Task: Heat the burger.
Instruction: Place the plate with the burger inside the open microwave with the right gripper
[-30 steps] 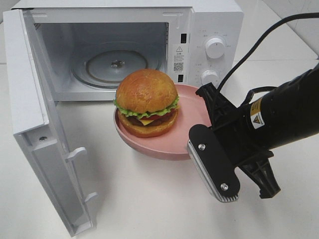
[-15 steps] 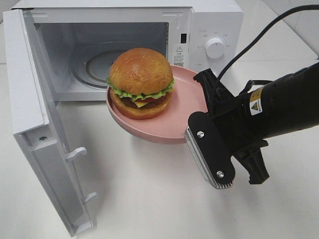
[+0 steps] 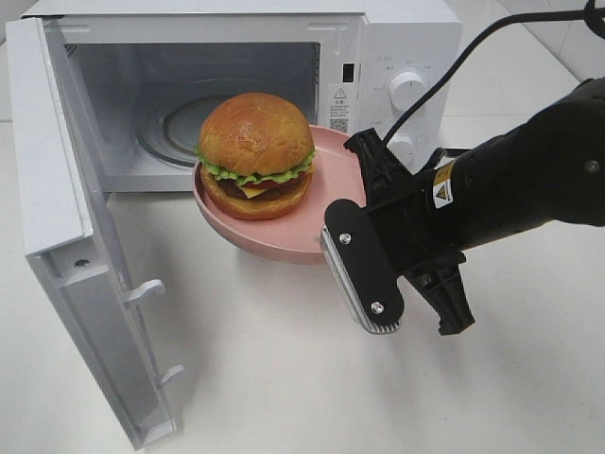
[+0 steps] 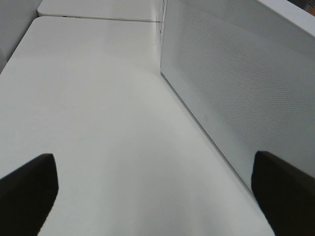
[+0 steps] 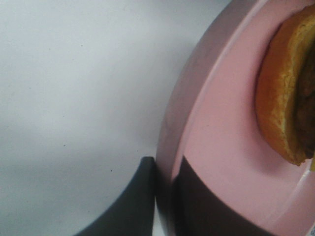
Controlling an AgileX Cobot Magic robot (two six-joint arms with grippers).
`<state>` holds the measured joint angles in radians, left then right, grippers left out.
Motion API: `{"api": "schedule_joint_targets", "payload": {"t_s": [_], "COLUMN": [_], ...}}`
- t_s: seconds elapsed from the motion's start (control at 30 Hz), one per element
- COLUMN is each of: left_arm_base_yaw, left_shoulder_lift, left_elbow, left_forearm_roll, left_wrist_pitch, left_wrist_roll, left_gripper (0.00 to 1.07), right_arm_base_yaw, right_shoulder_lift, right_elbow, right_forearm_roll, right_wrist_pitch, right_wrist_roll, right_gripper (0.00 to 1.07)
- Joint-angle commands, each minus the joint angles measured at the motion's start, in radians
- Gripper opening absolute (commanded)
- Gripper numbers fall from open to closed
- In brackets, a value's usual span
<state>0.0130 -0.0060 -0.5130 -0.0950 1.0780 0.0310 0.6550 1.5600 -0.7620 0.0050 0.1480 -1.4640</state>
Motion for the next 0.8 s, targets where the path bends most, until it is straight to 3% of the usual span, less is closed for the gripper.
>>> {"api": "schedule_joint_targets", "payload": {"t_s": [0.03, 0.8], "left_arm_base_yaw": [-0.002, -0.002], "left_shoulder_lift": [-0.016, -0.016], "left_elbow": [-0.001, -0.001], "left_forearm_roll": [0.0, 0.0], "left_wrist_pitch": [-0.011, -0.011], "left_wrist_roll": [-0.005, -0.005], "left_gripper": [1.0, 1.0], "right_arm_base_yaw": [-0.004, 0.0], "right_shoulder_lift": [0.024, 0.175], "right_elbow": [-0.051, -0.229], "right_forearm_roll": [0.002, -0.023], "right_wrist_pitch": [-0.078, -0.074], "right_wrist_roll": [0.013, 0.025], "right_gripper": [0.0, 0.0]}}
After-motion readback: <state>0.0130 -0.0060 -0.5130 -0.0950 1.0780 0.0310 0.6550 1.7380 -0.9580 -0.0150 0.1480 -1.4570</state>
